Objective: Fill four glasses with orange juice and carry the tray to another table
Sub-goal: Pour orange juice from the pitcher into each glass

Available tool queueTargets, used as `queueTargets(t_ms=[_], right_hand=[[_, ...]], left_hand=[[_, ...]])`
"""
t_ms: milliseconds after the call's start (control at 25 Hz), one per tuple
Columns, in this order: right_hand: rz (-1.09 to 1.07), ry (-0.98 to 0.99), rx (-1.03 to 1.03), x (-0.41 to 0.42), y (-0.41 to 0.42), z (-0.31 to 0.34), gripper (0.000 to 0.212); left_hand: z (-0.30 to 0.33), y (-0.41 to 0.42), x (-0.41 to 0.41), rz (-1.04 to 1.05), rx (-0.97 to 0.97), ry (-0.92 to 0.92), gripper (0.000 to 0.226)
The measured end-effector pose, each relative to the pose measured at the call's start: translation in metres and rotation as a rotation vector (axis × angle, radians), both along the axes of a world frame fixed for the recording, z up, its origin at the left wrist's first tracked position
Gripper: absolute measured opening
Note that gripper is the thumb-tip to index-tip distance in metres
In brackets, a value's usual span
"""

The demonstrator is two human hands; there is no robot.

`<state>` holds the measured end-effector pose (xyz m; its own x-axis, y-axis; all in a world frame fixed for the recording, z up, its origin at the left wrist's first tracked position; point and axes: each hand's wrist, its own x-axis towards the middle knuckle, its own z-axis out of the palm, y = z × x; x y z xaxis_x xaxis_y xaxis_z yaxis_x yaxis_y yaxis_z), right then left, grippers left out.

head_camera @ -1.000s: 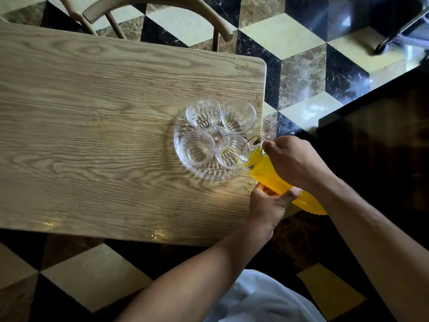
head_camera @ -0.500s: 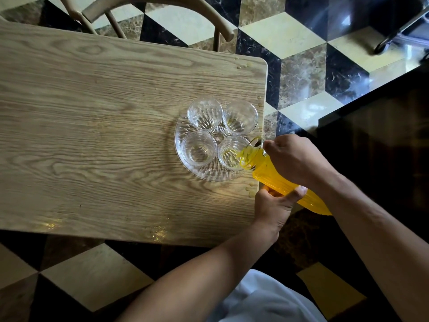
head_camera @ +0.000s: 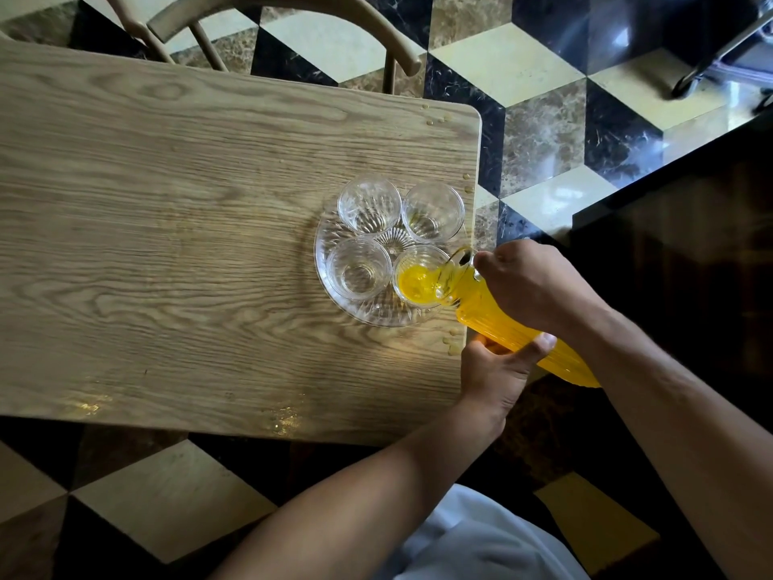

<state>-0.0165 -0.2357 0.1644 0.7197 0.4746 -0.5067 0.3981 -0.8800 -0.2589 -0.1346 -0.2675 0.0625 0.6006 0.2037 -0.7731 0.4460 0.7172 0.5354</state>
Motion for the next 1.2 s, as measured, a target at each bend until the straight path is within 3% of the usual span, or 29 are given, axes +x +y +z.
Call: queueTargets(t_ms=[200, 400, 640, 1000, 1200], right_hand=[[-0.055, 0.006, -0.01, 0.002, 0.001, 0.0, 0.048], [0.066, -0.011, -0.107, 0.003, 0.002, -0.002, 0.041], [0.088, -0.021, -0.125, 0.002, 0.004, 0.001, 0.04], [-0.027, -0.026, -0.089, 0.001, 0.006, 0.003, 0.044], [0.017, -0.031, -0.12, 0.001, 0.005, 0.003, 0.041]], left_hand=[[0.002, -0.001, 0.0, -0.006, 0.006, 0.019, 0.046], [0.005, -0.003, 0.0, 0.003, 0.029, 0.029, 0.076], [0.005, -0.006, 0.0, -0.002, 0.036, 0.046, 0.087], [0.011, -0.005, -0.002, 0.016, 0.026, 0.027, 0.075], [0.01, -0.007, -0.001, 0.016, 0.04, 0.061, 0.083]])
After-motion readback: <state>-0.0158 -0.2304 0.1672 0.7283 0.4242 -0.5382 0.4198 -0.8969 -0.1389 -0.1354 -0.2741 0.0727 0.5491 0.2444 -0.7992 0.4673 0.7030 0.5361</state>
